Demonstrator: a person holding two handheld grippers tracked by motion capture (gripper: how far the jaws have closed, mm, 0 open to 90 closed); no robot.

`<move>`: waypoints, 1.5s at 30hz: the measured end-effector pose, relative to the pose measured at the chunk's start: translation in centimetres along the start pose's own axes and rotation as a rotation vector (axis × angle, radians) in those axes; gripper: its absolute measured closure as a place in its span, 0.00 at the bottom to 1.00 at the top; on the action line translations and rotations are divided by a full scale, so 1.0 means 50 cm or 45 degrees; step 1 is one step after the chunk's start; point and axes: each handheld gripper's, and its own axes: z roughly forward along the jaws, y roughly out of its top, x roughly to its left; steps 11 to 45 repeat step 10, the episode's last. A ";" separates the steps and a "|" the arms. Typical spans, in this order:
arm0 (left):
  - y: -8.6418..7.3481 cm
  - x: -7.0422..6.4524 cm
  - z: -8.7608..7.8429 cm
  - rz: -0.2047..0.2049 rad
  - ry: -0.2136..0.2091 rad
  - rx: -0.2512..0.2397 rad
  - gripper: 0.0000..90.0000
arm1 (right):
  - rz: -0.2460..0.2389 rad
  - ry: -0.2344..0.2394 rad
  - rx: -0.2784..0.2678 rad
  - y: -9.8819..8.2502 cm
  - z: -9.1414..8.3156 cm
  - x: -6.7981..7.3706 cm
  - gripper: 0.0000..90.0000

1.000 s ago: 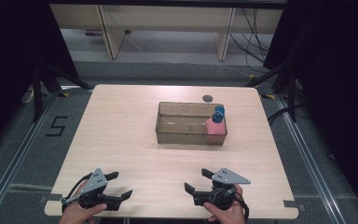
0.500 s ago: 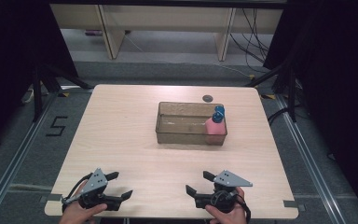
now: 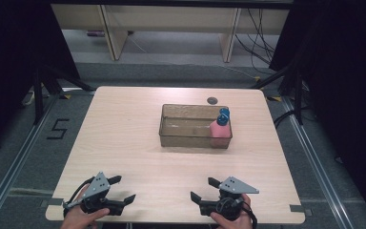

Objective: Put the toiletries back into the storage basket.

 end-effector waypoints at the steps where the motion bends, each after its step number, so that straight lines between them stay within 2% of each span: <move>1: 0.000 0.000 0.000 0.000 0.000 0.000 0.16 | 0.002 -0.002 0.001 0.000 0.000 0.000 0.18; 4: 0.000 0.000 0.000 0.000 -0.001 -0.003 0.16 | 0.030 0.014 0.005 -0.002 -0.002 0.003 0.18; 6: 0.000 0.000 0.000 0.001 -0.001 0.000 0.16 | -0.005 -0.018 0.009 -0.002 -0.002 0.000 0.18; 9: 0.000 -0.001 0.001 -0.006 -0.003 -0.010 0.16 | 0.025 -0.001 0.006 -0.002 -0.005 0.001 0.18; 45: 0.000 -0.001 0.000 -0.004 0.001 -0.008 0.16 | 0.023 0.005 -0.007 -0.002 -0.004 -0.001 0.18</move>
